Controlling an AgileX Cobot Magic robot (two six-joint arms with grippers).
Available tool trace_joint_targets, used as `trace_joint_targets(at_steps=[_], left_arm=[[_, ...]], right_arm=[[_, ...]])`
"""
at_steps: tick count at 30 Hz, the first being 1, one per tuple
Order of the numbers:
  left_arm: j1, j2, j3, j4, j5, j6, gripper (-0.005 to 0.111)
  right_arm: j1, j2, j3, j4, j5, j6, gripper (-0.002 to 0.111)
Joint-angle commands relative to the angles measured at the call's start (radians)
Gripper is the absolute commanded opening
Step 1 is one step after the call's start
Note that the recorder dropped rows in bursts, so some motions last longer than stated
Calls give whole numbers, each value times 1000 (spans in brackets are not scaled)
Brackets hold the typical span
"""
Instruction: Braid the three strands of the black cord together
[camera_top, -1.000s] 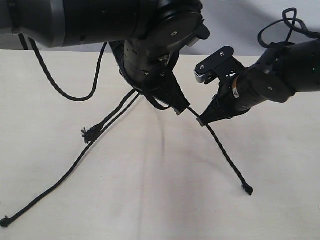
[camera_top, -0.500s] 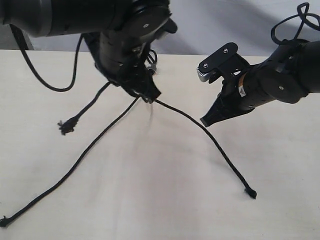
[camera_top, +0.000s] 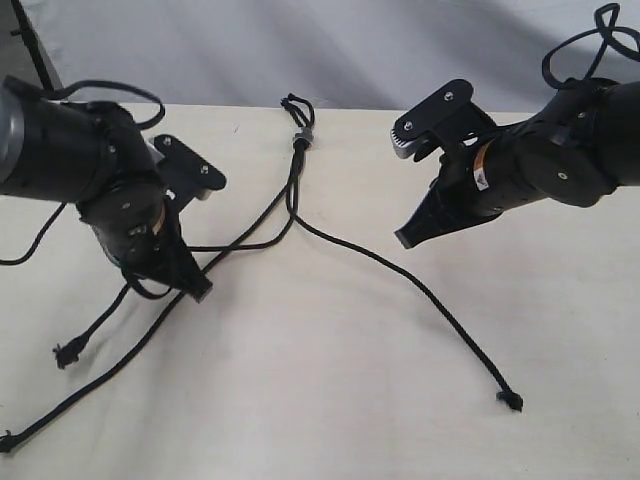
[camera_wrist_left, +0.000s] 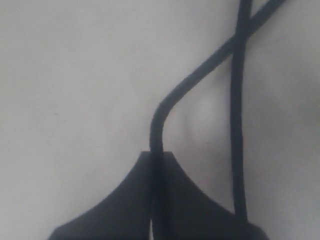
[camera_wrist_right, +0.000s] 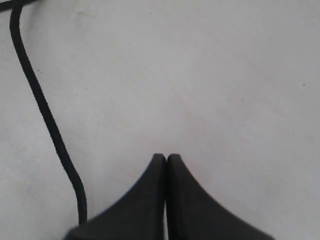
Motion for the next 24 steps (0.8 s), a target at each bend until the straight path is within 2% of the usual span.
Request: trace_joint_targets(at_steps=[1, 5, 9, 12, 15, 17, 19, 22, 24], left_arm=[[3, -6, 97, -14, -133, -11, 1], [1, -6, 173, -62, -217, -11, 1], [-24, -6, 219, -224, -230, 21, 1], [-108, -6, 229, -422, -198, 156, 1], [-253, -24, 229, -594, -181, 360, 1], [-328, -51, 227, -587, -181, 382, 1], [-356, -100, 224, -528, -181, 351, 1], [-313, -189, 224, -394, -177, 225, 1], [-252, -252, 224, -307, -174, 137, 1]], right_arm=[[4, -4, 2, 3, -9, -10, 0], [4, -7, 2, 3, -12, -10, 0], [4, -18, 2, -48, -28, -10, 0], [4, -33, 0, -48, -28, -10, 0], [4, -50, 0, -38, -37, 83, 0], [4, -65, 0, -38, -56, 96, 0], [4, -79, 0, -38, -58, 124, 0], [4, -95, 0, -38, -58, 129, 0], [4, -97, 0, -38, -60, 129, 0]])
